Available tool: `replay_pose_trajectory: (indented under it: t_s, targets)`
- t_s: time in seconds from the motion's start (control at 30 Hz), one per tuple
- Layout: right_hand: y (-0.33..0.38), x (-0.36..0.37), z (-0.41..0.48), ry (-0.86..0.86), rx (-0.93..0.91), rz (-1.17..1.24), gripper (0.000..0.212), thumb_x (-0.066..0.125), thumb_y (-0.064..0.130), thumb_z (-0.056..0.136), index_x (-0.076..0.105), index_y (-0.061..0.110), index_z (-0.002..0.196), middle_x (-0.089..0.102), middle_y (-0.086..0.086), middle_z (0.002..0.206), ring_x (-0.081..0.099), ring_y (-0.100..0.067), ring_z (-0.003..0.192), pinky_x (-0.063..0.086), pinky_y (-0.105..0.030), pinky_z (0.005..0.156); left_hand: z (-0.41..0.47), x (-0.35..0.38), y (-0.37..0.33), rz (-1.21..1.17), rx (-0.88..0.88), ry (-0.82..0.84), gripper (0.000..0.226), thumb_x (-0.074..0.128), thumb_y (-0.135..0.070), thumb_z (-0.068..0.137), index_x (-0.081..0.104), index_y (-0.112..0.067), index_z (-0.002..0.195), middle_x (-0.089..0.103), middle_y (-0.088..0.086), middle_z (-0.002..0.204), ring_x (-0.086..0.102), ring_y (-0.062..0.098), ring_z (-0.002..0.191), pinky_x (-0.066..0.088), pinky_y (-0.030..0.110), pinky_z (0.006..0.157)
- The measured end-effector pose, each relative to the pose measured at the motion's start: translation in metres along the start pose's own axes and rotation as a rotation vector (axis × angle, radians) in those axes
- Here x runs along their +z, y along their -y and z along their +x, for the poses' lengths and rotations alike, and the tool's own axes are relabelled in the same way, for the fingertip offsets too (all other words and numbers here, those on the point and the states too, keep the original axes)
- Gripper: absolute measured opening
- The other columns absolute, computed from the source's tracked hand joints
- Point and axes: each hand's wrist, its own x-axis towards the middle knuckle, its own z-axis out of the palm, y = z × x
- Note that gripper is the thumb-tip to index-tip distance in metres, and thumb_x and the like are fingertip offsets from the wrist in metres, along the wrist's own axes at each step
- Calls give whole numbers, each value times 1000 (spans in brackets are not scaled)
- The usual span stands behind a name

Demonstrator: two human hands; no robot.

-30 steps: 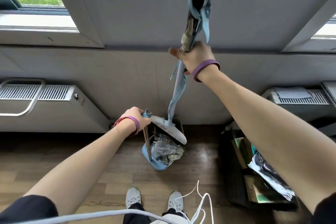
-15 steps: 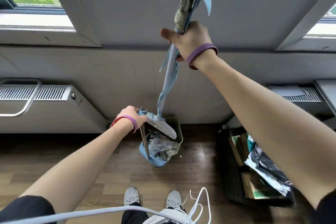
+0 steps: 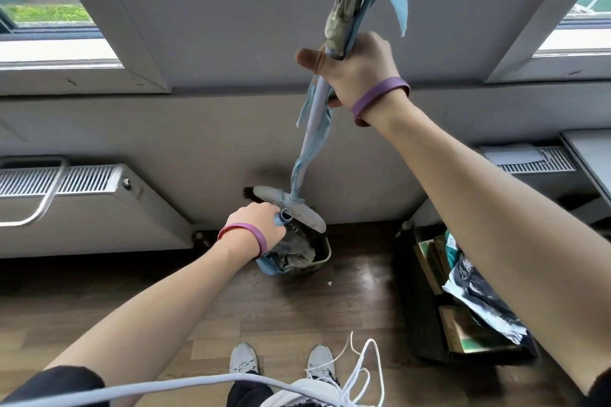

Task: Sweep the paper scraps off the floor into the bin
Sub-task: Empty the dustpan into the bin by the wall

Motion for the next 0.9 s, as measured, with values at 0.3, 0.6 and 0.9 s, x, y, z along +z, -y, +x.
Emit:
replay_pose_trajectory:
  t_s: [0.3,0.6,0.9]
  targets:
    - [-36,-5,-19,-7,101,34,55,78,53,66,66,1,79,70,-16,80,69,-33,77,59,-49,68,-28,51,-26,313,248,103,22,41,-30,91,55,-20,105,66,5,108,63,30,97,43,34,73]
    - [-60,-2,-35,-1,161,50,45,80,47,68,68,5,76,71,-12,78,70,-30,76,58,-48,70,-62,76,-28,621,498,246,31,36,-13,97,47,-11,126,60,13,120,61,33,104,36,36,69]
    - [-42,-2,-64,-78,183,26,30,80,46,70,63,22,61,70,-8,75,70,-28,76,58,-49,71,-77,66,-9,615,528,184,27,40,-7,95,48,-9,121,61,13,118,62,32,102,38,35,69]
